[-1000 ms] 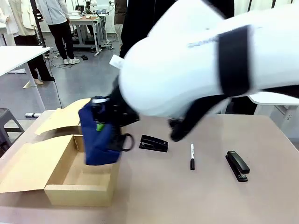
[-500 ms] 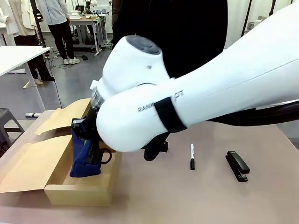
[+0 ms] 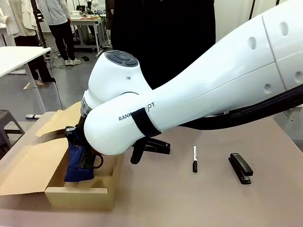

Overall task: Place items inside the box.
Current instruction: Pick up a Pencil pouch or Stapler and place it inside the Mailer Box closest to the robot.

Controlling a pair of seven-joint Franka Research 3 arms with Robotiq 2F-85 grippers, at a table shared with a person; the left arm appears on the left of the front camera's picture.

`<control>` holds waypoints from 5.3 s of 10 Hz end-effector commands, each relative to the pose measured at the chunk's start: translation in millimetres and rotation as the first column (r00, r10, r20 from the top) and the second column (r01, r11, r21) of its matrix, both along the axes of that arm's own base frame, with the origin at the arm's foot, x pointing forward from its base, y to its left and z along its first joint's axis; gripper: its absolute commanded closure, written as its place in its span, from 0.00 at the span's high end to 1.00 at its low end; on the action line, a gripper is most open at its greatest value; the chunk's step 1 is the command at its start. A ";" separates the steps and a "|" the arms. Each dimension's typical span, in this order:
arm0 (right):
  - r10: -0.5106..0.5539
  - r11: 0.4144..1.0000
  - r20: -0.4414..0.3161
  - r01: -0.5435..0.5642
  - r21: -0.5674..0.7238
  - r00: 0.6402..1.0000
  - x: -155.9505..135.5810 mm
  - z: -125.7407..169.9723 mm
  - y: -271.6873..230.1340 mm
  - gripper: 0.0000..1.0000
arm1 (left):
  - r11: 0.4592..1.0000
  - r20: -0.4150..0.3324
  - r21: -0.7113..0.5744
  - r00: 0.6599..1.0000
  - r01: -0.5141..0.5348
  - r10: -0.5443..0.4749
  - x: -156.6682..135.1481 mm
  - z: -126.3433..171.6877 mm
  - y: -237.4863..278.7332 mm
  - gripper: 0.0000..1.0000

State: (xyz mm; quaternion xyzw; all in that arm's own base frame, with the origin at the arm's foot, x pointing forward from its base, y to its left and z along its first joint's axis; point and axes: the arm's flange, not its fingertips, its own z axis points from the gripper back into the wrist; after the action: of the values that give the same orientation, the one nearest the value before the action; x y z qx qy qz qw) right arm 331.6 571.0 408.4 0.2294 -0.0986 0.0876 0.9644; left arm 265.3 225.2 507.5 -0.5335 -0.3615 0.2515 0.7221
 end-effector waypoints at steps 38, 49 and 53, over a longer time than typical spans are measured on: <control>0.504 0.851 -0.097 -0.513 -0.116 0.858 -91.2 97.0 -199.2 1.00 | 1.000 0.039 -0.002 0.999 -0.001 0.002 -0.4 -3.2 -2.3 1.00; 0.011 0.928 -0.006 -0.008 0.373 1.000 -102.2 112.8 -455.6 1.00 | 1.000 0.039 -0.002 0.999 -0.001 0.002 -0.4 -3.2 -2.3 1.00; -0.133 0.671 -0.085 0.153 0.725 0.987 -95.5 26.6 -589.5 1.00 | 1.000 0.039 -0.002 0.999 -0.001 0.002 -0.4 -3.2 -2.3 1.00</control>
State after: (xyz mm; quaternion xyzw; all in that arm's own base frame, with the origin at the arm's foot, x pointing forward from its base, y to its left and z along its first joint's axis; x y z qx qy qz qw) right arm 280.4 -31.9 524.7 0.5408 -0.1451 -0.0628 0.8262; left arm 265.1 226.0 507.3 -0.5329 -0.3620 0.2523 0.7220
